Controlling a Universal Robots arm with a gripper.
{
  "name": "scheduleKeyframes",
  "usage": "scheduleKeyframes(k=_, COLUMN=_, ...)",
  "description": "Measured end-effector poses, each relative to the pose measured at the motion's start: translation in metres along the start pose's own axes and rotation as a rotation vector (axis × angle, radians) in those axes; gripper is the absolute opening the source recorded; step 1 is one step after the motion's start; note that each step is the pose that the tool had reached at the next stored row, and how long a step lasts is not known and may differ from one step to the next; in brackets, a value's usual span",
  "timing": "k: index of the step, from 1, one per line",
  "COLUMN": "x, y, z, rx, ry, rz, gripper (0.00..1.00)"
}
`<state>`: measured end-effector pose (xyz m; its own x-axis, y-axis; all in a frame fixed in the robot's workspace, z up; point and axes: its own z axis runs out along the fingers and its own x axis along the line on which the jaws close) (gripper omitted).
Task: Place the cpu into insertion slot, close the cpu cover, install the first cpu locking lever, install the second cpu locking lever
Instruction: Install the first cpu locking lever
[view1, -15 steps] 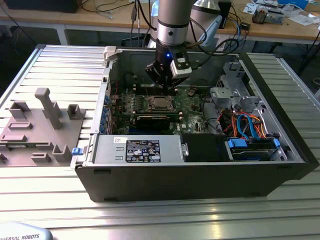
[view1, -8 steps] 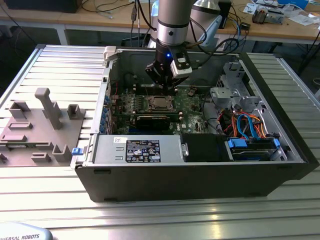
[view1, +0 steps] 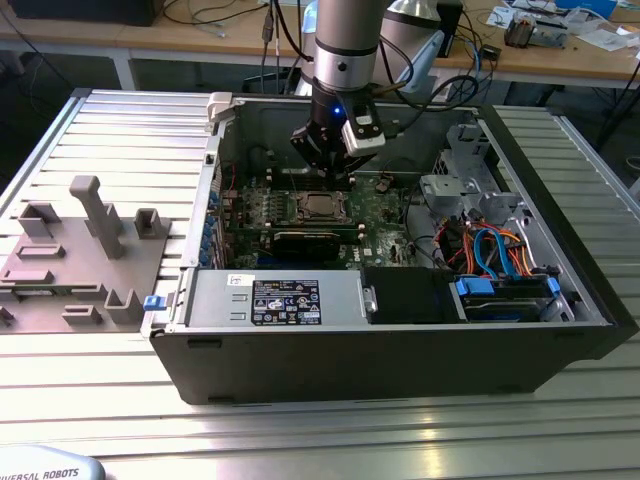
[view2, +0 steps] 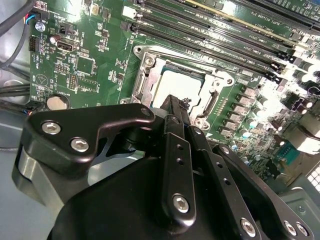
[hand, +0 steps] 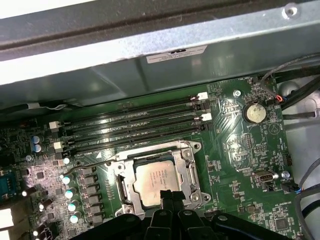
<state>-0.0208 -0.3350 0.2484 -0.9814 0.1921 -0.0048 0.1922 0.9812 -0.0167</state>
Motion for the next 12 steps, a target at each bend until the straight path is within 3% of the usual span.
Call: scheduleKeyframes(k=12, x=0.0, y=0.0, z=0.0, rx=-0.0001, ry=-0.0004, rz=-0.025, gripper=0.11)
